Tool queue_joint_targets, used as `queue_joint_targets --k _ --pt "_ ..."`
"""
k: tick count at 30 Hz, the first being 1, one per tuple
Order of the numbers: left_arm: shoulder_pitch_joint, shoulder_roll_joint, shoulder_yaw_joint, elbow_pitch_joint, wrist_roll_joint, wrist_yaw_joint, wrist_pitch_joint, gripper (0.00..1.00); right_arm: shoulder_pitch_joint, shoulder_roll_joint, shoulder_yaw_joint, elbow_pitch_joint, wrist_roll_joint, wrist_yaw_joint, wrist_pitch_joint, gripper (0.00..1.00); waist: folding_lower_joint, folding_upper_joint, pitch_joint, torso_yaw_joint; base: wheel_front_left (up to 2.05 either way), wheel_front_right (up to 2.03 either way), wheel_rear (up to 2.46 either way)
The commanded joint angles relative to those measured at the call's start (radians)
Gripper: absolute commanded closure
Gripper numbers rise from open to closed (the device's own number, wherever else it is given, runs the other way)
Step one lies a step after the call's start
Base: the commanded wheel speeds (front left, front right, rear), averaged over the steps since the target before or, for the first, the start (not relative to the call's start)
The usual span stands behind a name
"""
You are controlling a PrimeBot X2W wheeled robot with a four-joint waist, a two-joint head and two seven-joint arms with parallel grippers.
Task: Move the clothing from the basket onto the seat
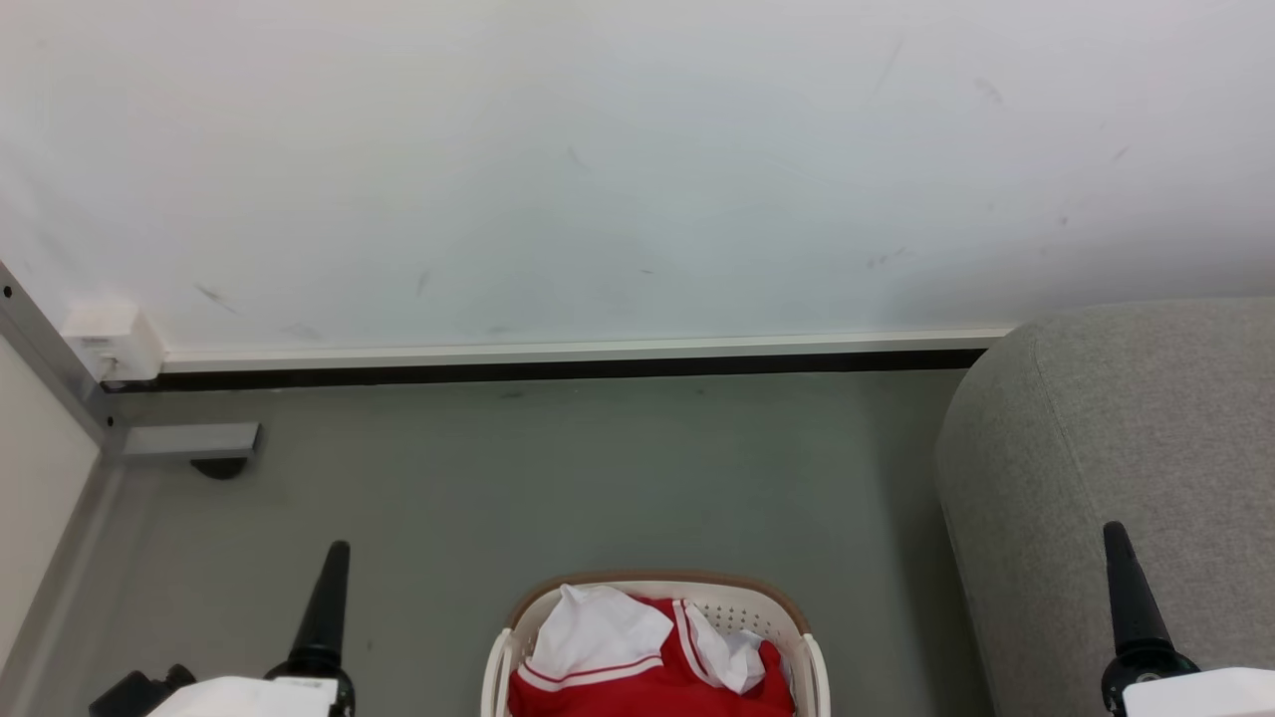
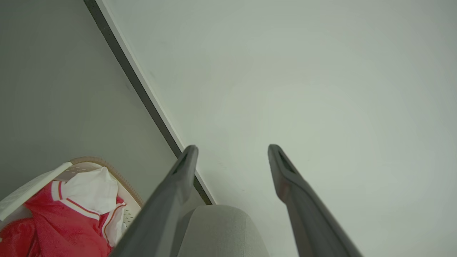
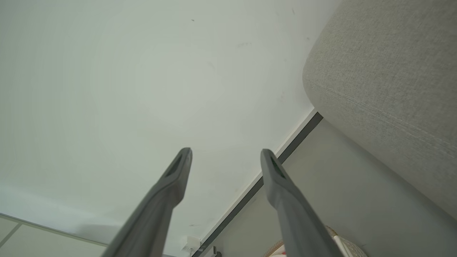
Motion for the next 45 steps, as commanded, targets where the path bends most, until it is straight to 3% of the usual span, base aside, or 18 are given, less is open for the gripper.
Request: queue_joint_targets --k 1,14,45 --pt "-0.005 0.007 0.000 -0.022 0.047 0.005 -0.015 0.00 -0.007 -0.010 0.007 -0.024 -0.050 0.000 -0.009 0.00 0.0000 0.0000 0.000 0.000 0.00 0.00 0.00" --pt "0.010 0.009 -0.015 -0.054 0.334 0.044 -0.065 0.00 -0.004 -0.022 0.054 -0.031 -0.322 -0.001 -0.060 0.00 0.0000 0.0000 0.002 0.000 0.00 0.00 0.00" --pt "0.045 0.011 -0.033 -0.102 0.755 0.074 -0.163 0.00 0.010 -0.019 0.081 -0.049 -0.726 -0.001 -0.157 0.00 0.0000 0.0000 0.002 -0.003 0.00 0.00 0.00"
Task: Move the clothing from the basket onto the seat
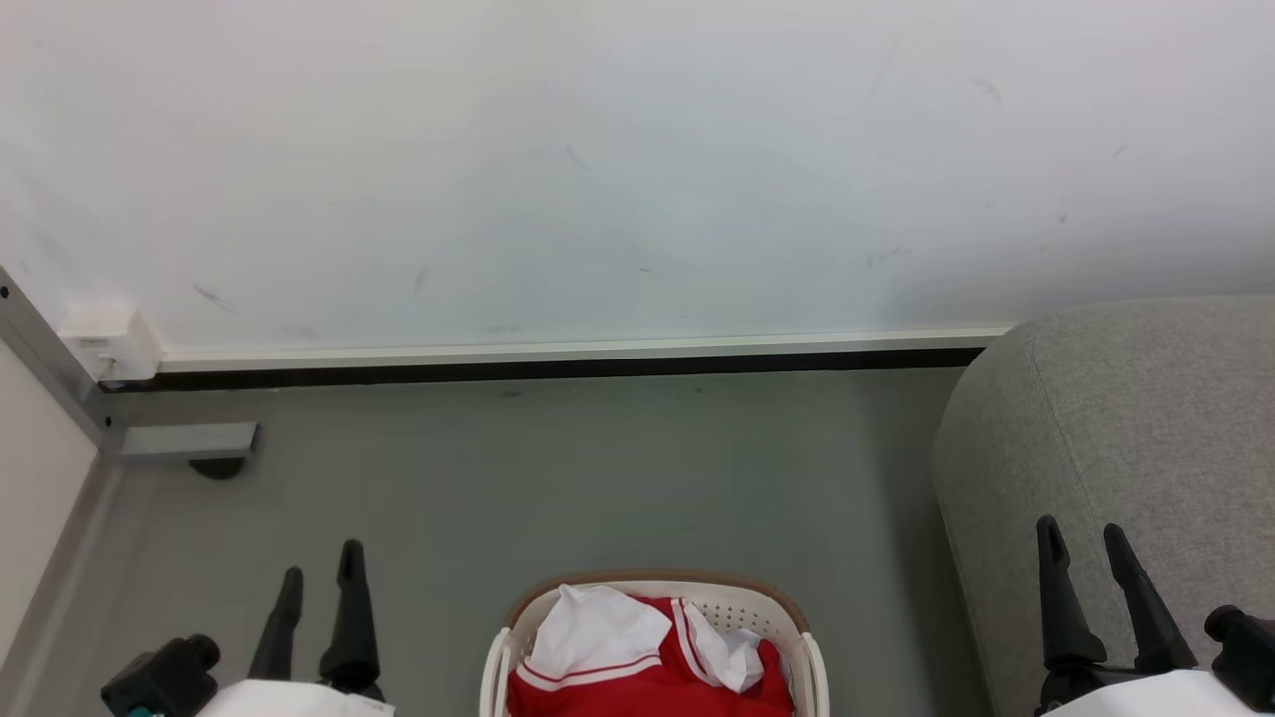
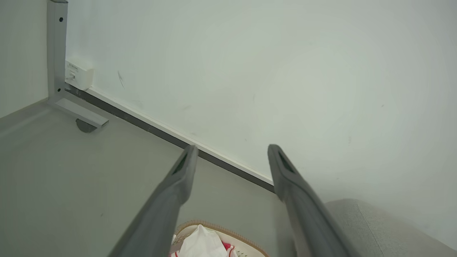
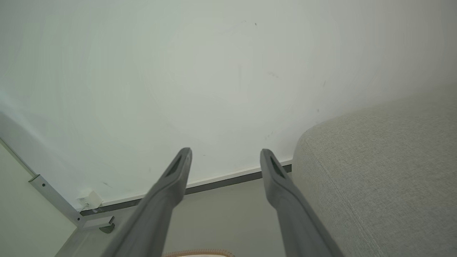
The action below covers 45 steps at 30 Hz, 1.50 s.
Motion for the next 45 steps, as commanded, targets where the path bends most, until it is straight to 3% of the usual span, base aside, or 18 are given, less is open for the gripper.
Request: queue_joint_targets --k 1,20,45 --pt "0.004 0.009 0.001 -0.010 0.037 0.003 -0.010 0.00 0.002 -0.004 -0.002 -0.011 -0.026 -0.001 -0.010 0.00 0.0000 -0.0001 -0.001 0.000 0.00 0.00 0.00" --pt "0.017 0.021 0.003 0.006 0.238 0.006 -0.057 0.00 0.021 -0.002 -0.001 -0.009 -0.182 -0.001 -0.057 0.00 0.0000 -0.0001 0.004 -0.001 0.00 0.00 0.00" --pt "0.042 0.028 -0.009 0.020 0.444 0.027 -0.109 0.00 0.037 -0.002 -0.006 0.029 -0.280 -0.002 -0.108 0.00 0.0000 -0.0001 0.012 0.003 0.00 0.00 0.00"
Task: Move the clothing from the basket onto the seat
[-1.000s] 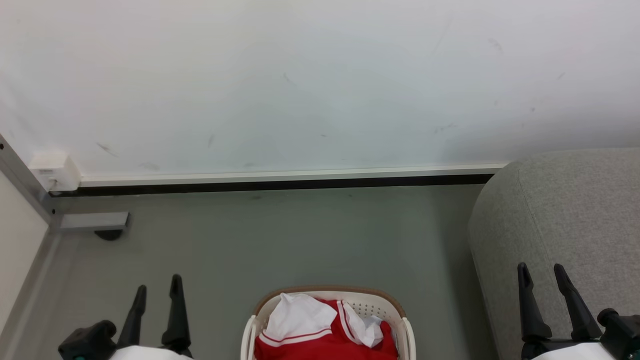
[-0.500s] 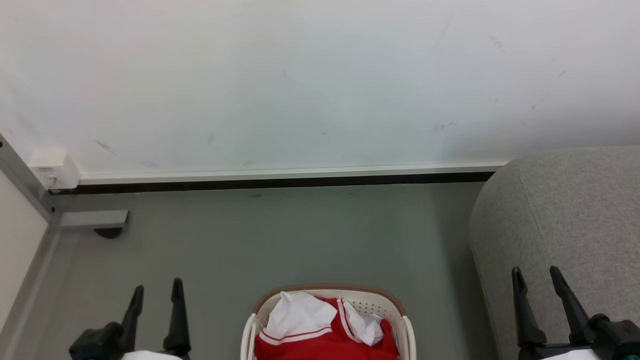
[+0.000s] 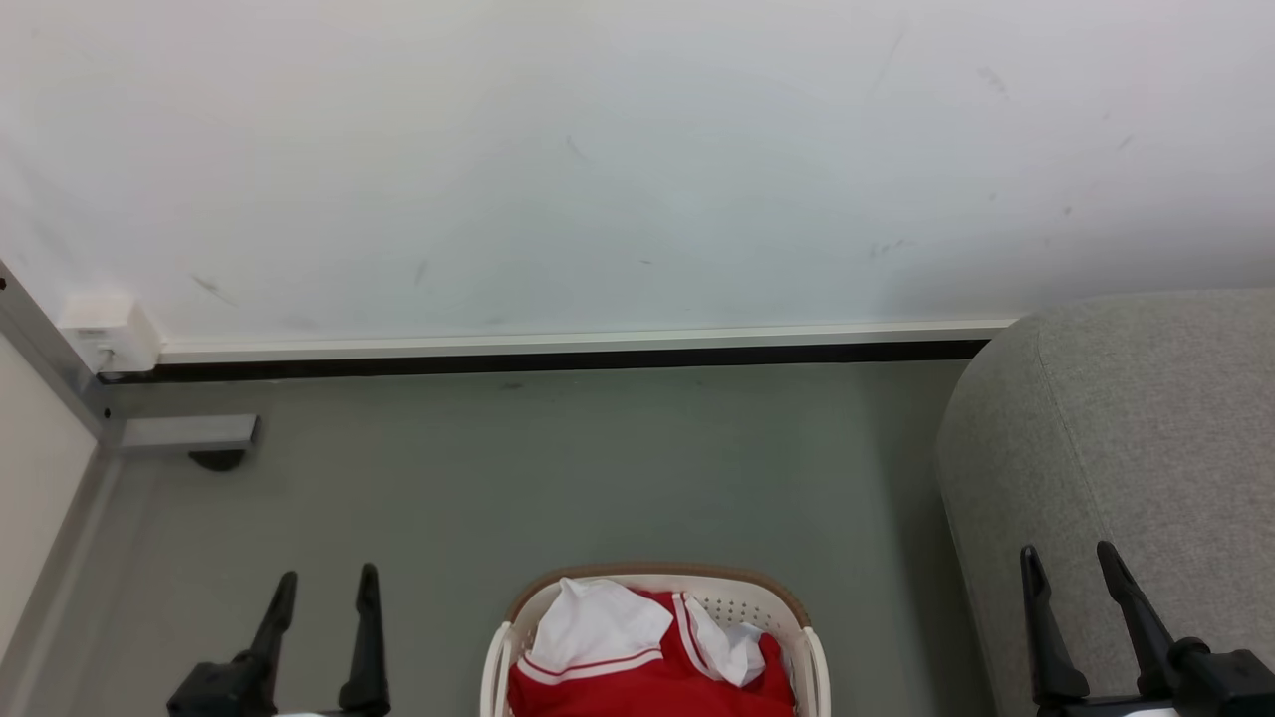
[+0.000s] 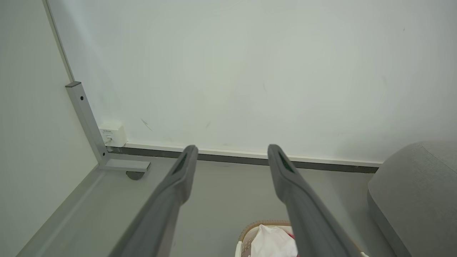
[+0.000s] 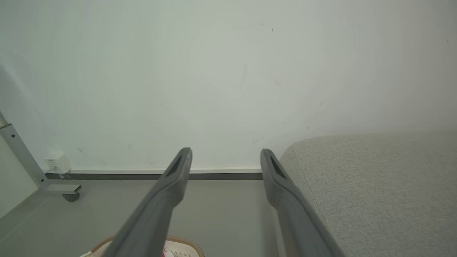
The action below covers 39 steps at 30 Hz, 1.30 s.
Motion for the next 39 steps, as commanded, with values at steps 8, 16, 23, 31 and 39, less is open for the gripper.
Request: queue_joint_targets --k 8,16,23,31,39 --pt "0.012 0.005 -0.002 0.002 0.068 0.009 -0.023 0.00 0.005 -0.004 0.003 0.013 -0.042 -0.002 -0.020 0.00 -0.0001 0.0000 0.003 -0.003 0.00 0.00 0.00" --pt "0.019 0.000 0.000 0.005 0.109 0.014 -0.034 0.00 0.003 -0.004 0.008 0.017 -0.071 -0.002 -0.031 0.00 -0.0001 0.0000 0.007 -0.008 0.00 0.00 0.00" --pt "0.008 -0.002 0.011 0.001 0.102 0.008 -0.034 0.00 -0.009 -0.004 0.013 0.012 -0.055 -0.002 -0.031 0.00 -0.0001 0.0000 0.019 -0.018 0.00 0.00 0.00" --pt "-0.014 -0.004 0.012 0.007 0.098 -0.007 -0.034 0.00 -0.030 -0.004 0.029 -0.002 -0.039 -0.002 -0.030 0.00 -0.0001 0.0000 0.059 -0.047 0.00 0.00 0.00" --pt "-0.182 0.009 -0.101 0.098 0.151 -0.082 -0.033 0.00 -0.098 -0.004 0.031 -0.052 -0.030 -0.002 -0.029 0.00 -0.0001 0.0000 0.202 -0.074 0.00 0.00 0.00"
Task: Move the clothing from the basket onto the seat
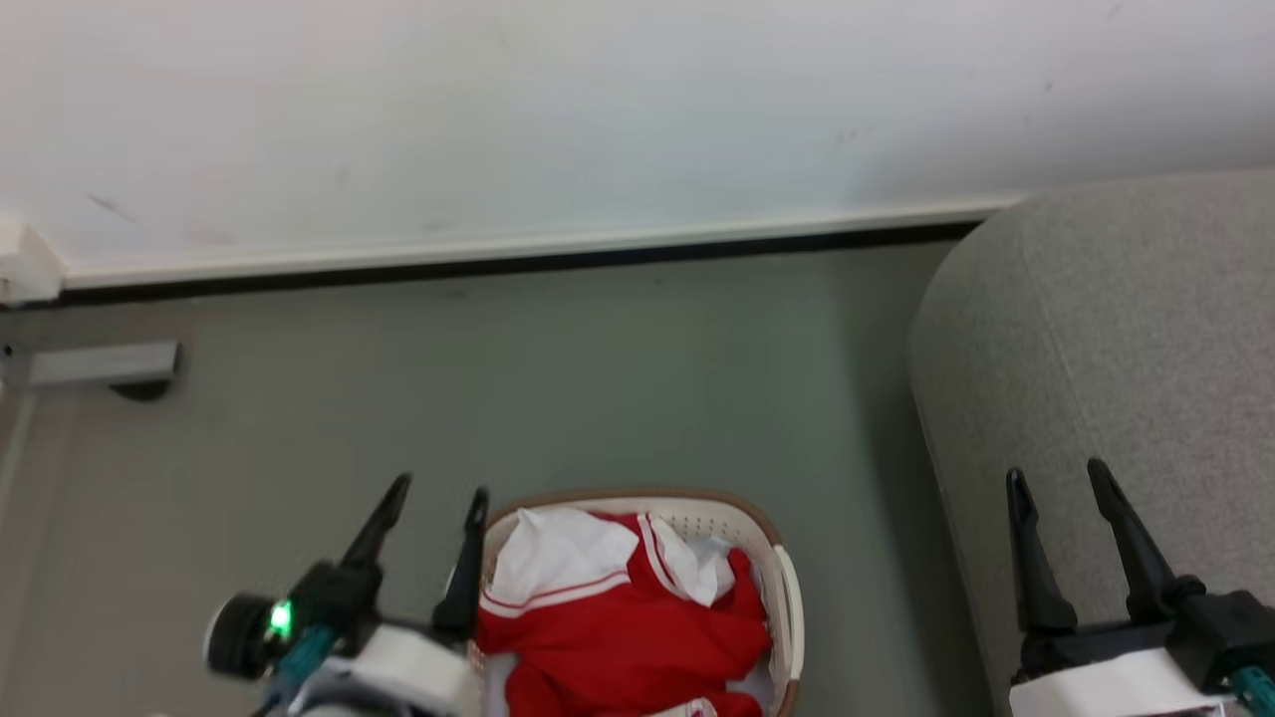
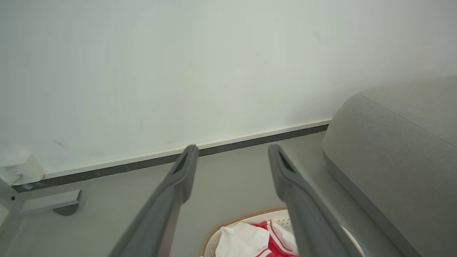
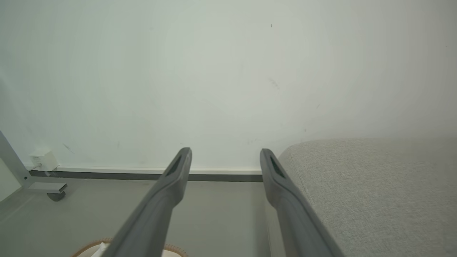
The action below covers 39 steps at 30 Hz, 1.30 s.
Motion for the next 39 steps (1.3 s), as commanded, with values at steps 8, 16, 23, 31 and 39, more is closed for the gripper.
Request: queue_joint_targets --k 8,16,23,31,39 --pt "-0.270 0.012 -0.133 0.196 0.057 -0.038 -0.001 0.00 -0.132 -0.003 0.012 -0.073 0.016 -0.002 0.000 0.00 -0.0001 -0.0001 0.250 -0.075 0.00 0.00 0.00" --pt "-0.492 0.016 -0.226 0.460 0.122 -0.047 0.026 0.00 -0.233 -0.002 0.029 -0.170 0.022 -0.002 0.000 0.00 -0.0001 -0.0001 0.455 -0.132 0.00 0.00 0.00" --pt "-0.615 0.019 -0.286 0.644 0.161 -0.051 0.121 0.00 -0.280 -0.002 0.040 -0.231 0.036 -0.002 0.000 0.00 -0.0001 -0.0001 0.573 -0.161 0.00 0.00 0.00" --pt "-0.763 0.038 -0.323 0.829 0.184 -0.043 0.213 0.00 -0.317 -0.002 0.057 -0.298 0.045 -0.002 0.000 0.00 -0.0001 -0.0001 0.706 -0.181 0.00 0.00 0.00" --pt "-0.830 0.045 -0.335 0.949 0.178 -0.029 0.238 0.00 -0.295 -0.002 0.059 -0.327 0.042 -0.002 0.000 0.00 -0.0001 -0.0001 0.754 -0.210 0.00 0.00 0.00"
